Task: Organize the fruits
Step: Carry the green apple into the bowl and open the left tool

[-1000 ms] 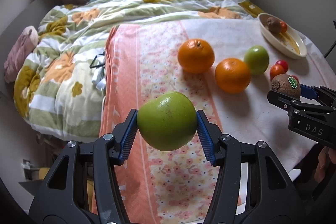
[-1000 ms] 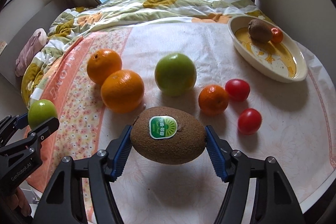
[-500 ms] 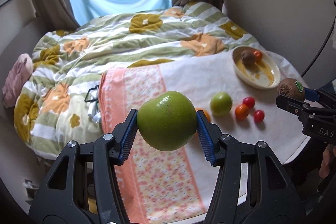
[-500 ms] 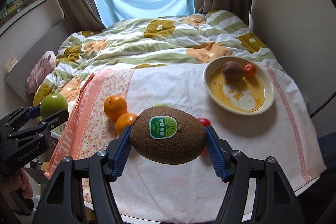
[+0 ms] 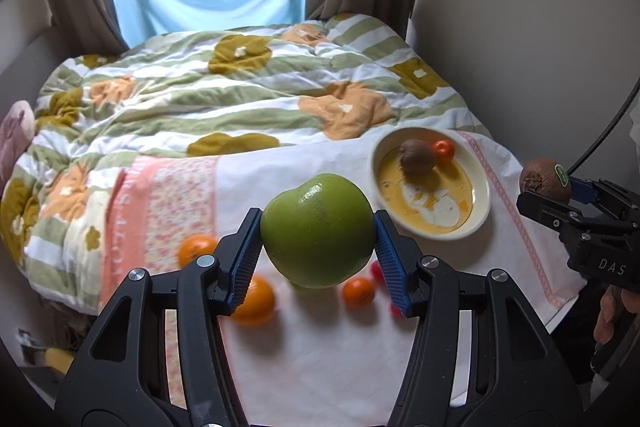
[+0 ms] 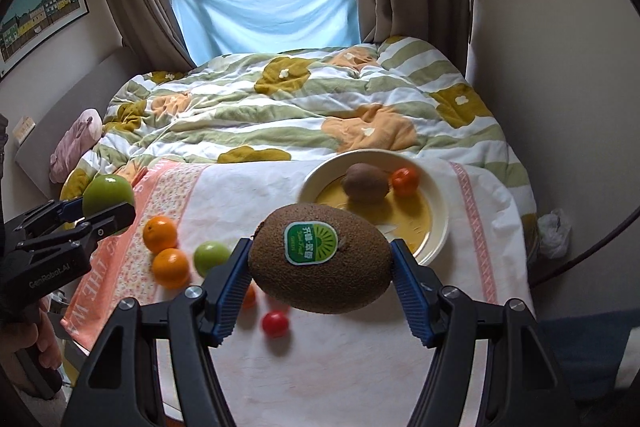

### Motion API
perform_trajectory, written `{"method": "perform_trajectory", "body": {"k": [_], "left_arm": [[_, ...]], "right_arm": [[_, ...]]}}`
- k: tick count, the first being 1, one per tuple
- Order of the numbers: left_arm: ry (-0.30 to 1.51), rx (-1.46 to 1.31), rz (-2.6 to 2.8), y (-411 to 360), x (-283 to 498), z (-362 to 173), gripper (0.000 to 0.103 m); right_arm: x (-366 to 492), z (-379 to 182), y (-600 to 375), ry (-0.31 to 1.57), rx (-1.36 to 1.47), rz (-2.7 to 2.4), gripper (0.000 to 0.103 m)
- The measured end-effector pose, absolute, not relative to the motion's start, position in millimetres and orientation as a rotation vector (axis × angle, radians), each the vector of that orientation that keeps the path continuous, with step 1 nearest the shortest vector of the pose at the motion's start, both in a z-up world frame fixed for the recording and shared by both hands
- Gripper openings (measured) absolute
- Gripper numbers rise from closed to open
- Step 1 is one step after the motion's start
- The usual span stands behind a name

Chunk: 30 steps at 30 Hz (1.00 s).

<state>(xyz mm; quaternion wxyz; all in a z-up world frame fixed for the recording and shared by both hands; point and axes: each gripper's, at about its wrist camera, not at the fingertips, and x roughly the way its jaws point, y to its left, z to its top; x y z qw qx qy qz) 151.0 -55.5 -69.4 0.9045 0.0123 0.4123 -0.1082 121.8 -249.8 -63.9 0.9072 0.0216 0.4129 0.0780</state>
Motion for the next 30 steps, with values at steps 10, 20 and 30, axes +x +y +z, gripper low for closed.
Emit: {"method": "perform_trajectory", "body": {"k": [10,20,30], "left_arm": [[0.916,0.038,-0.234,-142.1,208.1,-111.2,0.058],[0.98,0.147,-0.22,-191.7,245.3,-159.8,0.058],[1.025,0.28,-0.21,-218.1,259.4,-191.6,0.058]], "right_arm": [[172.3,-90.4,-322.3,0.893,0.024,0.199,0.064],[199.5,-124.2,-351.0,0.957,0.034,0.235,0.064],[218.3,-140.8,-365.0,0.993,0.047,0.252,0.064]]}}
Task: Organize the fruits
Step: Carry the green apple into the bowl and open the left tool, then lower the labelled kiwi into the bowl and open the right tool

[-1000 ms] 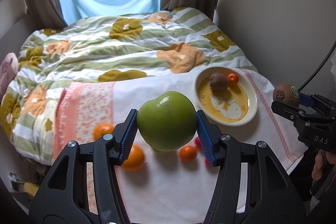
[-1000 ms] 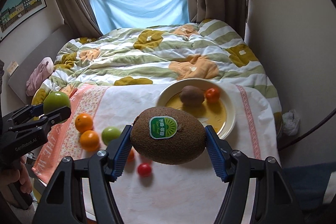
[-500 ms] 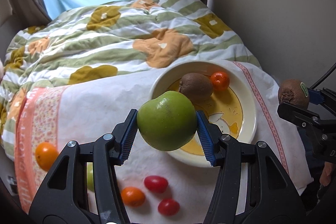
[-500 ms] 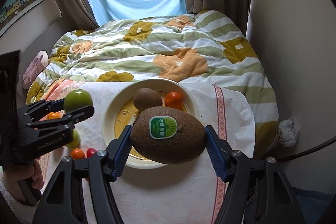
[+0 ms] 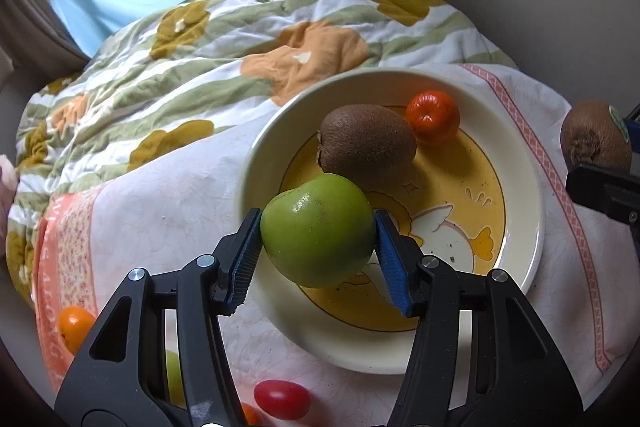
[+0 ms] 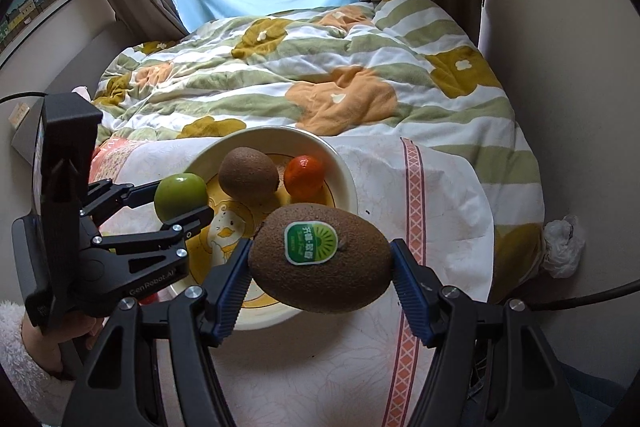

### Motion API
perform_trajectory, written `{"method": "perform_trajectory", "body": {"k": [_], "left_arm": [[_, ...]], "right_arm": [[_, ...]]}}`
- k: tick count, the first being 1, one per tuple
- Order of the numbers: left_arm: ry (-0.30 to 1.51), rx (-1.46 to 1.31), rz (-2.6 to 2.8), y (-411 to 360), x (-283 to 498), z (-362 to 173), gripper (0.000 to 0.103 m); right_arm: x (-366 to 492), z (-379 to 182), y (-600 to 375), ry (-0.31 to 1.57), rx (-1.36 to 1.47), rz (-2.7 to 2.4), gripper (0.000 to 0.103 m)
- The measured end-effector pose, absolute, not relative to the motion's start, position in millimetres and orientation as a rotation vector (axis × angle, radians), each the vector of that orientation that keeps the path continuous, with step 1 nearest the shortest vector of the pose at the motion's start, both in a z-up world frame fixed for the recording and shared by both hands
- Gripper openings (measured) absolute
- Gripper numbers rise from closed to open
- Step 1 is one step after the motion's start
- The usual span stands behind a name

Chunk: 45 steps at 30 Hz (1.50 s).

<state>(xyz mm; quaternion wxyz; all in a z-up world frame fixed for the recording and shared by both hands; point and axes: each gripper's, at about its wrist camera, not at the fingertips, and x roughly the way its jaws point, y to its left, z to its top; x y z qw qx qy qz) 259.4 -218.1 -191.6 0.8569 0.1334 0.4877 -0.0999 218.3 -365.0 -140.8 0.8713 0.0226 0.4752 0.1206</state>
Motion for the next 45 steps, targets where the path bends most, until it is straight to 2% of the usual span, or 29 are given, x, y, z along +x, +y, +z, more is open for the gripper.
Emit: {"method": "perform_trajectory", "body": {"k": [5,7,8,9,14,25,45], "left_arm": [[1.036,0.297,-0.212,-223.8,260.2,-198.0,0.059],[1.017,0.312,-0.217,-226.2,259.2,-195.9,0.072],[1.003,0.319,-0.221,-227.5,258.1,-193.2,0.095],[0.984,0.321,-0.223,-228.2,256.9,-189.2,0.103],[0.942,0.302,-0.261,-226.0,248.4,-172.1,0.103],[0.973,0.186,-0.208,-189.0,219.6,-154.0,0.103],[1.012,0.131,-0.152,-167.2,201.4,-169.8,0.103]], "right_arm": [[221.8,-143.5,-368.4,1.002,0.054,0.253,0.064],[222.2,-143.5,-368.5,1.001,0.054,0.253,0.064],[222.1,-143.5,-368.4,1.002,0.054,0.252,0.064],[222.2,-143.5,-368.4,1.003,0.055,0.251,0.064],[222.0,-140.9,-370.2,0.999,0.067,0.249,0.064],[231.6,-142.2,-361.2,0.995,0.044,0.301,0.064],[254.9,-186.4,-324.2,0.993,-0.127,0.399,0.064]]}}
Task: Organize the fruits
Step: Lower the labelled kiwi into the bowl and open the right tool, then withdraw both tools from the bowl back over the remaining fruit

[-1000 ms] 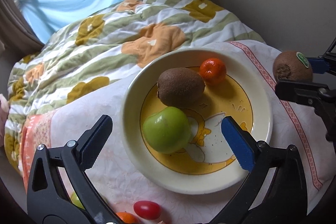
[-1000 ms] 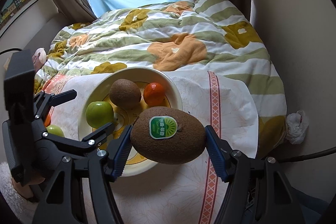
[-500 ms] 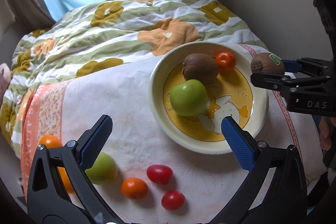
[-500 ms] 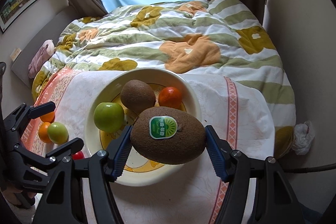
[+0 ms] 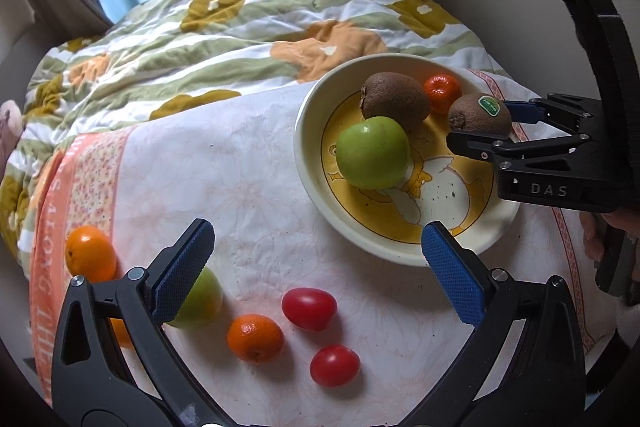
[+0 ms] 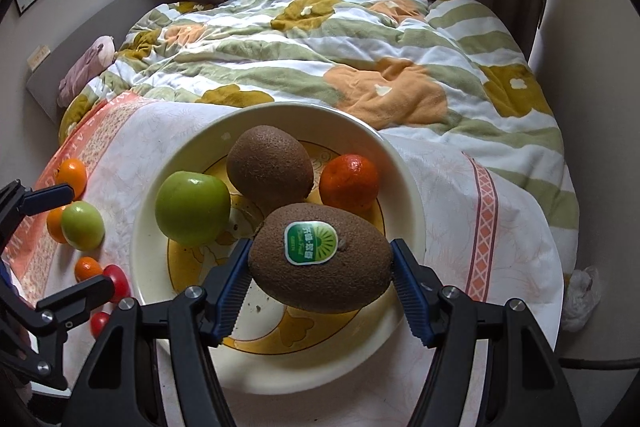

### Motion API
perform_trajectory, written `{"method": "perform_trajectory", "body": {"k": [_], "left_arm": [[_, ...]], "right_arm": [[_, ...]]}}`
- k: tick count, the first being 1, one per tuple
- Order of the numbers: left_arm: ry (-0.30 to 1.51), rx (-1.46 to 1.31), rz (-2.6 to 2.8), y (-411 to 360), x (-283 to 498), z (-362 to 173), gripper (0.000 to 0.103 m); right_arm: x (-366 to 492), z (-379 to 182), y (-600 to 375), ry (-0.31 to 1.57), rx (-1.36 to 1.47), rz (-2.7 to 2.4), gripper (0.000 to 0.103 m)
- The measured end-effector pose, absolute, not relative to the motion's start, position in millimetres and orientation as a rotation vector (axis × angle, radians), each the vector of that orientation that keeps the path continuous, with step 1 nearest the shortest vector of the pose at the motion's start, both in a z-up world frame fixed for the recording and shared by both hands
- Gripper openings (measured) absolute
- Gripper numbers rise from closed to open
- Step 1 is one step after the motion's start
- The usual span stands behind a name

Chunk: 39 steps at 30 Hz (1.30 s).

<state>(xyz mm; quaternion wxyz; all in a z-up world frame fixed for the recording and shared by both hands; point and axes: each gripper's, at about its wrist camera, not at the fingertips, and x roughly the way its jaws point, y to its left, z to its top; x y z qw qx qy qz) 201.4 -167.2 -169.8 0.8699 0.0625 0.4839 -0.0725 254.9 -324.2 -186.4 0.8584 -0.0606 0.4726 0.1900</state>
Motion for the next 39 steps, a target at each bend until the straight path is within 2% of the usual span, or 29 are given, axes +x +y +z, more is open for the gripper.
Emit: {"method": "perform_trajectory", "body": {"k": [3,4,5,7,8,24,33,39], "left_arm": [[1.009,0.126,-0.158,-167.2,198.9,-168.1,0.103],[1.008,0.125,-0.156,-166.8,197.5,-167.0,0.103],[1.007,0.124,-0.154,-166.6,195.5,-166.5,0.103],[1.005,0.124,-0.152,-166.0,192.1,-164.6,0.103],[1.003,0.127,-0.151,-166.0,190.3,-163.8,0.103],[0.899,0.114,-0.14,-158.3,161.4,-112.3,0.103],[0.811,0.084,-0.112,-117.1,132.5,-63.7,0.103],[0.793,0.083,-0.084,-74.3,109.1,-50.0,0.103]], "right_arm": [[256.0,-190.4,-321.3,1.004,-0.129,0.411,0.065],[254.7,-189.0,-320.9,0.992,-0.122,0.411,0.071],[252.9,-186.6,-321.4,0.976,-0.116,0.413,0.085],[248.6,-180.5,-320.4,0.946,-0.113,0.412,0.099],[246.8,-177.5,-320.1,0.932,-0.122,0.404,0.102],[213.4,-122.1,-336.7,0.852,-0.086,0.351,0.102],[176.7,-75.3,-321.2,0.832,-0.077,0.344,0.102],[147.1,-59.3,-295.2,0.85,-0.044,0.335,0.102]]}}
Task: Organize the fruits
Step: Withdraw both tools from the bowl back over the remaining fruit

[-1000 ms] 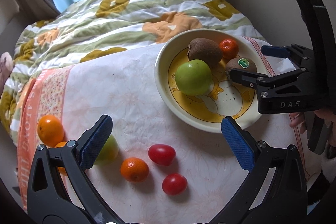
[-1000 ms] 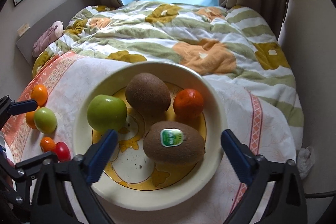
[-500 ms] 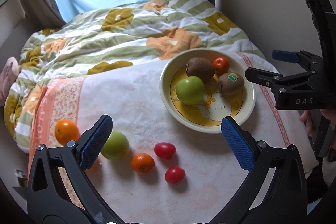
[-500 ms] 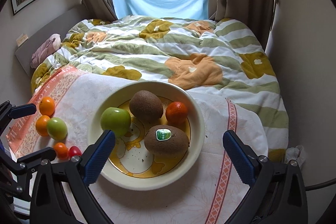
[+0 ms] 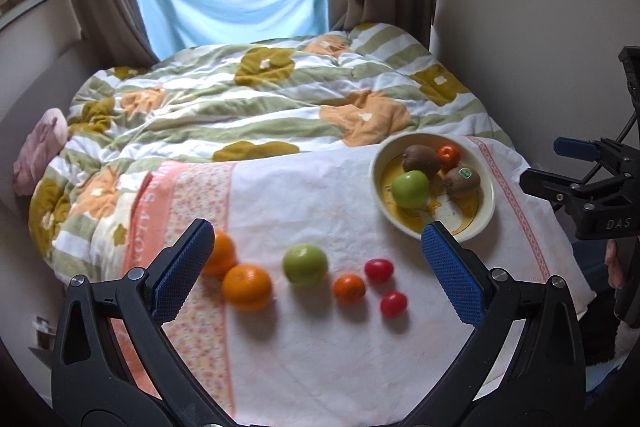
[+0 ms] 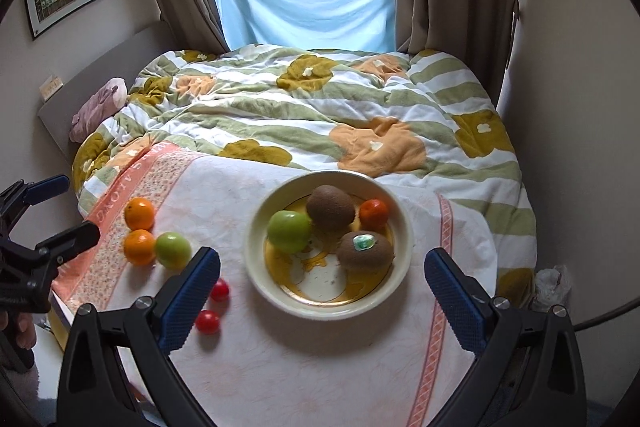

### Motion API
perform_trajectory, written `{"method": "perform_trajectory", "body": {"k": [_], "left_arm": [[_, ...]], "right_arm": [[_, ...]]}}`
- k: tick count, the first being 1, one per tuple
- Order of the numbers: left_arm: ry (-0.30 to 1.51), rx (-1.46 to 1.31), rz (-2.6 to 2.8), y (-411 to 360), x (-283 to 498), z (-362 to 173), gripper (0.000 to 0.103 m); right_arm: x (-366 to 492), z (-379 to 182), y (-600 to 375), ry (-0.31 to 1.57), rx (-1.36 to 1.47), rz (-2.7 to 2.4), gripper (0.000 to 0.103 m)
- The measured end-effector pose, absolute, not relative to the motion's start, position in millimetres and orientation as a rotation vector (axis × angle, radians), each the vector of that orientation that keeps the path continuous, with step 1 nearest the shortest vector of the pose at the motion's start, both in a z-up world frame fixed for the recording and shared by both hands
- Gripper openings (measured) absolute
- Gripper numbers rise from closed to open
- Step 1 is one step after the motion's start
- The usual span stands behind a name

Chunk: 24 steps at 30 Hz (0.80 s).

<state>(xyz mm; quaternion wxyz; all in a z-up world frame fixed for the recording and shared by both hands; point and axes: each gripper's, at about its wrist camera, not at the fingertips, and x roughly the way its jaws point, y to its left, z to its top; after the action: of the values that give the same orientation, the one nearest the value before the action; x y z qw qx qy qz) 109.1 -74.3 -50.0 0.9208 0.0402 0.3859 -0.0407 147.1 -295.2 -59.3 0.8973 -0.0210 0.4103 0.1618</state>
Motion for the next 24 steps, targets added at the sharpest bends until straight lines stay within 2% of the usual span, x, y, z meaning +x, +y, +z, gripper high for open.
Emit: {"method": "perform_trajectory", "body": {"k": [12,24], "left_arm": [[0.787,0.042,-0.114,2.6,75.9,-59.0,0.103],[0.809,0.039,-0.257,47.1,85.2,-94.9,0.103]], "right_arm": [[93.1,-60.8,-235.5,0.852,0.025,0.284,0.102],[69.5,-84.2,-173.1,0.868,0.087,0.171,0.102]]}}
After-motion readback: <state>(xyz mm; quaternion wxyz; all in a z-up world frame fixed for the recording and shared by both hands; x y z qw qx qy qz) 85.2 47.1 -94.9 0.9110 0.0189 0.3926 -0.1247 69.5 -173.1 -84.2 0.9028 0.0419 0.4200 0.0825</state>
